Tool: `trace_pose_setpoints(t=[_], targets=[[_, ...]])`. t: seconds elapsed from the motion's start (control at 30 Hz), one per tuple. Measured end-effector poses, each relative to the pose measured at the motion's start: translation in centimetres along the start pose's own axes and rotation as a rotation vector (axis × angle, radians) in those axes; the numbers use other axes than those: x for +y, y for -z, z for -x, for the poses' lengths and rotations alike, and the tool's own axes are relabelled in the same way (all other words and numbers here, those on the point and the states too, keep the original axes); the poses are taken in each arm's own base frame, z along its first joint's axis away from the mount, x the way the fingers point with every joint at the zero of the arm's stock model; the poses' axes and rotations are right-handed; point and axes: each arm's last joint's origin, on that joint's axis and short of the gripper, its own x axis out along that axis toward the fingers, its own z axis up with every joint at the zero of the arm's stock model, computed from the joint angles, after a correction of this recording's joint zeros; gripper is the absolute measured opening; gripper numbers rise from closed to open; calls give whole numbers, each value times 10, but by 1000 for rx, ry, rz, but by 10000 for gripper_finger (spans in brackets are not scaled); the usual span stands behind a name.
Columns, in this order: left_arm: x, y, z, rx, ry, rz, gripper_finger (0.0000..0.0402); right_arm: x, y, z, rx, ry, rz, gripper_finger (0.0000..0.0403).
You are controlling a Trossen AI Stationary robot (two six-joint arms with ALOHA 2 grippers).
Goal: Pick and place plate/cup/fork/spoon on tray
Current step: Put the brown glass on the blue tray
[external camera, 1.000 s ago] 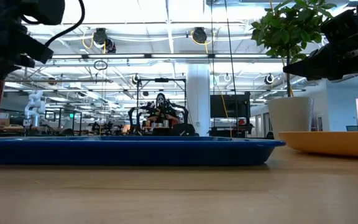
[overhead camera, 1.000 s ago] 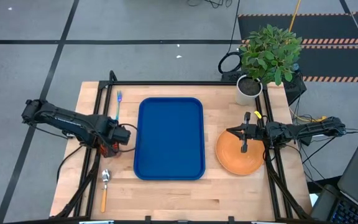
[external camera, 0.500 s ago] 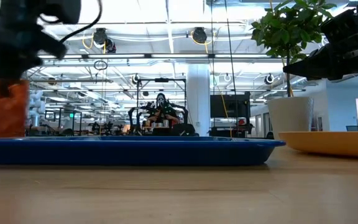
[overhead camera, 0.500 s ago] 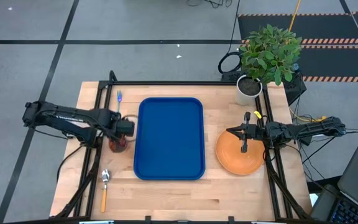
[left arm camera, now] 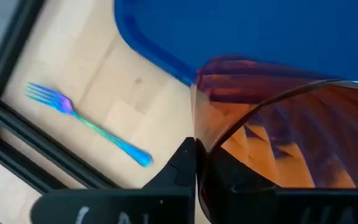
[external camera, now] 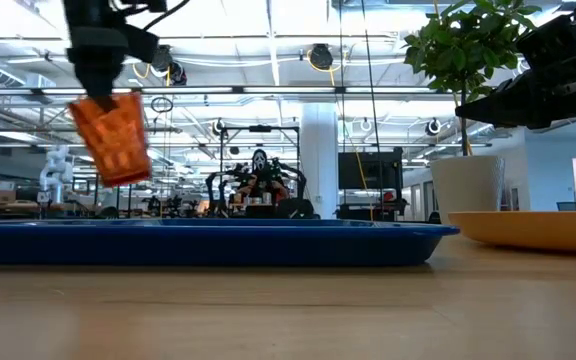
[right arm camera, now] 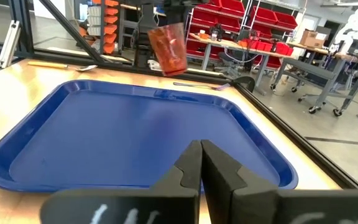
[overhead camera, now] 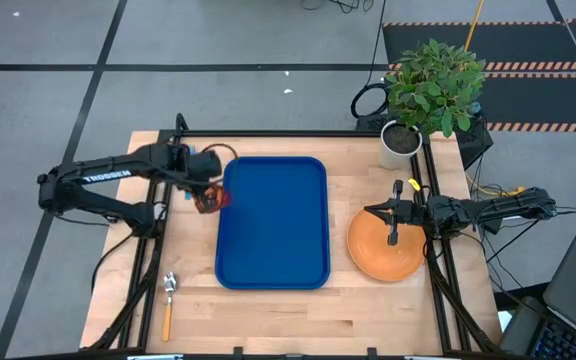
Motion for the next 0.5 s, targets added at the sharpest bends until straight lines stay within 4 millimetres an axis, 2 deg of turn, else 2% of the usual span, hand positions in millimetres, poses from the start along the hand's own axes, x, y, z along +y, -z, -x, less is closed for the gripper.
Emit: trace_pose_setpoints(t=[0.13,0.4,0.5], targets=[[12,-25,-10,42,-29,20,8,0,0,0,0,1,0,0],[33,-71,-51,200,-66,-18,8,0,0,0,-1,1,18,0],[38,-86,-59,213,-66,-35,8,0,0,0,0,1,18,0]])
